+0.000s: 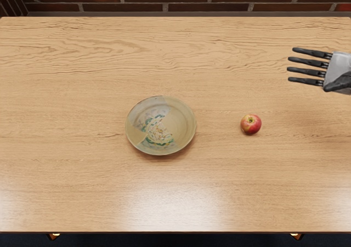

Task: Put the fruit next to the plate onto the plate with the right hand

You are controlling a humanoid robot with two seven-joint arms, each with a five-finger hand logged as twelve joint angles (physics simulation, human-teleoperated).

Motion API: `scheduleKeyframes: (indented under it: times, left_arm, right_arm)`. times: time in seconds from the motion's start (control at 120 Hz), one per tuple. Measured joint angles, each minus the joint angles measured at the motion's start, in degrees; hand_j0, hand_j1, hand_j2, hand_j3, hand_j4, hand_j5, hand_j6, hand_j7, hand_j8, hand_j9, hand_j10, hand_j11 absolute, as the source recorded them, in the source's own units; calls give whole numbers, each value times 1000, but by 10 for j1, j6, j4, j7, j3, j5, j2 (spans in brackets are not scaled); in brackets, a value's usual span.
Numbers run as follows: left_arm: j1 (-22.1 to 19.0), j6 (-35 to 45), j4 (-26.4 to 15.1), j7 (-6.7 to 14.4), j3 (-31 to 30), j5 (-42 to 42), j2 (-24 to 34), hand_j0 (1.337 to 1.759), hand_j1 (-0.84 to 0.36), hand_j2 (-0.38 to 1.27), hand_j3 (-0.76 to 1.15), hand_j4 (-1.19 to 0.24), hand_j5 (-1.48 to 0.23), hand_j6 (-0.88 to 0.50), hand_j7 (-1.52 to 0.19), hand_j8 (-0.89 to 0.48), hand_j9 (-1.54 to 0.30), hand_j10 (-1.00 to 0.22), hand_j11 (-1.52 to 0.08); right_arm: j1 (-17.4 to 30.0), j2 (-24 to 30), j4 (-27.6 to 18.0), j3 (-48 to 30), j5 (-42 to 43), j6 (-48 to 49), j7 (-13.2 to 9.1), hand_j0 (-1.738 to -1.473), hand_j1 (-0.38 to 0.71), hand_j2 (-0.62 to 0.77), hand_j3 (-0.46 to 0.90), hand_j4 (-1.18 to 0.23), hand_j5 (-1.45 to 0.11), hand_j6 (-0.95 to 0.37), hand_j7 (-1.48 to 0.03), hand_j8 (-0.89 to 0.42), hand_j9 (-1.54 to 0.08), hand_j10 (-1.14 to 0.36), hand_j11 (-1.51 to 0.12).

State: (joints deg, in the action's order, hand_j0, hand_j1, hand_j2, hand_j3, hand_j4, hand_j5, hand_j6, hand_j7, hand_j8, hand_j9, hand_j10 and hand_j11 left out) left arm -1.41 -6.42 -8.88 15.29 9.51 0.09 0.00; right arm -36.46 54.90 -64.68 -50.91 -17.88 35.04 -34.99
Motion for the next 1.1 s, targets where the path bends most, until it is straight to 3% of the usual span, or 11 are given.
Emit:
scheduleKeyframes:
  times: [0.117,0.2,0.267,0.35,0.5,0.633,0.717,0.9,1.1]
  left_arm:
    - [0,0,0,0,0,0,0,1658,337,2,0,-10,-13,-10,-13,-10,-13,-10,-13]
    - [0,0,0,0,0,0,0,1658,337,2,0,-10,-13,-10,-13,-10,-13,-10,-13]
    - [0,0,0,0,0,0,0,1658,337,2,0,-10,-13,-10,-13,-10,-13,-10,-13]
    - [0,0,0,0,0,0,0,1658,337,2,0,-10,-13,-10,-13,-10,-13,-10,-13]
    - [0,0,0,0,0,0,0,1658,337,2,0,-10,-13,-10,-13,-10,-13,-10,-13]
    - [0,0,0,0,0,0,0,1658,337,2,0,-10,-13,-10,-13,-10,-13,-10,-13]
    - [0,0,0,0,0,0,0,1658,337,2,0,-10,-13,-10,-13,-10,-13,-10,-13]
    - [0,0,0,0,0,0,0,1658,337,2,0,-10,-13,-10,-13,-10,-13,-10,-13]
    - [0,0,0,0,0,0,0,1658,337,2,0,-10,-13,-10,-13,-10,-13,-10,-13]
  right_arm:
    - [-3,-14,0,-3,-1,0,0,-1658,-349,0,0,0,1,5,0,4,0,3,0]
    - [-5,-51,29,-20,1,0,0,-1658,-349,0,0,0,1,5,0,4,0,3,0]
    - [-17,-65,23,-29,51,0,0,-1658,-349,0,0,0,1,5,0,4,0,3,0]
    - [-27,-63,-32,-50,134,0,0,-1658,-345,0,0,-3,-4,2,-4,1,-4,0,-4]
    - [-34,-24,-203,-82,303,-2,0,-1658,-318,-5,0,-26,-34,-24,-34,-24,-34,-25,-34]
    - [-36,-5,-291,-65,440,-108,0,-1658,-292,-9,0,-48,-62,-47,-62,-47,-62,-47,-62]
    - [-77,-20,-313,16,522,-242,0,-1658,-283,-10,0,-56,-72,-56,-72,-56,-72,-56,-72]
    - [-256,-49,-331,336,588,-515,0,-1658,-273,-11,0,-67,-85,-68,-84,-67,-84,-67,-84]
    - [-307,-111,-349,485,600,-639,0,-1658,-268,-12,0,-71,-90,-73,-89,-72,-90,-71,-90]
